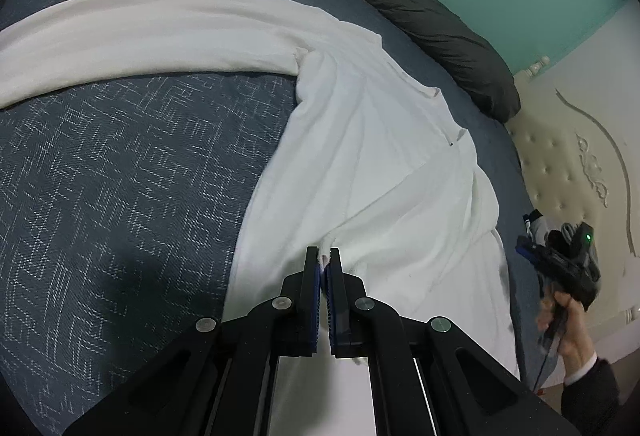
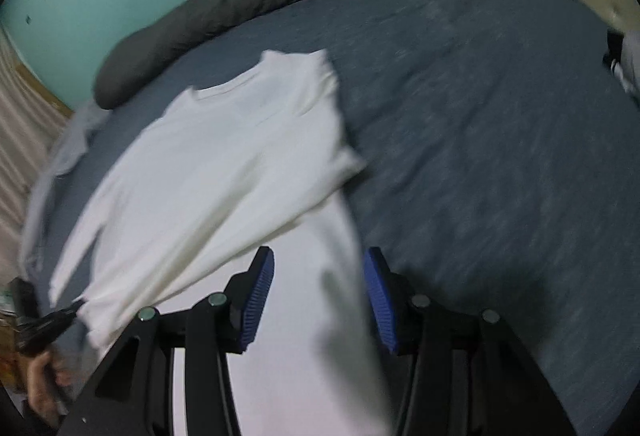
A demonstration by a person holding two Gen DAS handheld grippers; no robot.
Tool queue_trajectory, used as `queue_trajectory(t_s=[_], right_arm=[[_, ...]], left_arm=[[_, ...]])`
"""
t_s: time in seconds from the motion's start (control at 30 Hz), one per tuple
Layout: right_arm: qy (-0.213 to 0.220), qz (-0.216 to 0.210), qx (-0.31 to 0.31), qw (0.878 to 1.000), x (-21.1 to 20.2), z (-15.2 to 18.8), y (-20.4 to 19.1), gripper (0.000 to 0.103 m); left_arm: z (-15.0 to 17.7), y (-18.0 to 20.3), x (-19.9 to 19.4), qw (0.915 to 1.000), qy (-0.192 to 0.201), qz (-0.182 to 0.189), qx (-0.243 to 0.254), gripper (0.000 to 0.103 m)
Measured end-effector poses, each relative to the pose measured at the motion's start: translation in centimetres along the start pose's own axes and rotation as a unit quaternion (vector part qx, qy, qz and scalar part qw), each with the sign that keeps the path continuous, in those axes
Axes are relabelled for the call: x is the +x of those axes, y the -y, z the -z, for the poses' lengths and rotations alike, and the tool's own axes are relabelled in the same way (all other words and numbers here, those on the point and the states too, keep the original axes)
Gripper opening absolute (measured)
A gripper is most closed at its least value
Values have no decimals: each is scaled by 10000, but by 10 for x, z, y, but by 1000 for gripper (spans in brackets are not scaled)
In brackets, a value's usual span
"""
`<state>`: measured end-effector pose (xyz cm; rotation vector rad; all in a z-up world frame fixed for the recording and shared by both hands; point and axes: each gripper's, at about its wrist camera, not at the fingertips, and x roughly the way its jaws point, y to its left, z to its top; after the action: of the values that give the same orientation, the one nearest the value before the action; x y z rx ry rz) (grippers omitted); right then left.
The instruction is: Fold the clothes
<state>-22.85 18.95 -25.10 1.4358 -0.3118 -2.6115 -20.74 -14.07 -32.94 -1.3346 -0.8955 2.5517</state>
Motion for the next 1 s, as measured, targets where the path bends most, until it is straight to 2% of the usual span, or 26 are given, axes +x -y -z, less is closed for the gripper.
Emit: queue_trajectory(t_s=[0.07, 0.2, 0.37, 0.63, 0.73, 0.8, 0.87, 0.93, 1.0], right_arm=[[-130, 267, -387, 9988, 16, -10, 0, 48], [-99, 433, -717, 9964, 37, -21, 4, 48], [-228, 464, -1039, 9932, 64, -28, 1, 48], [-87, 612, -1443, 9876, 77, -29, -8, 45], [53, 603, -1553, 9860, 75, -32, -12, 30], [197, 623, -1527, 9861, 70, -35, -14, 14], [280, 656, -1453, 9868, 67, -39, -12, 13], [252, 653, -1442, 9871, 67, -40, -11, 4], [255, 649, -1458, 9869, 66, -40, -10, 0]], left_arm=[[-1, -2, 1, 10000, -6, -21, -20, 3], [-2, -6, 5, 10000, -45, -35, -62, 3], [0, -11, 10, 9999, -118, -54, -88, 3], [1, -18, 15, 9997, -190, -42, -174, 3], [2, -19, 16, 9996, -207, -58, -178, 3], [2, -20, 16, 9996, -210, -65, -193, 3], [2, -20, 16, 9995, -206, -63, -210, 3], [2, -20, 16, 9996, -201, -66, -210, 3], [3, -20, 15, 9996, -199, -64, -208, 3]])
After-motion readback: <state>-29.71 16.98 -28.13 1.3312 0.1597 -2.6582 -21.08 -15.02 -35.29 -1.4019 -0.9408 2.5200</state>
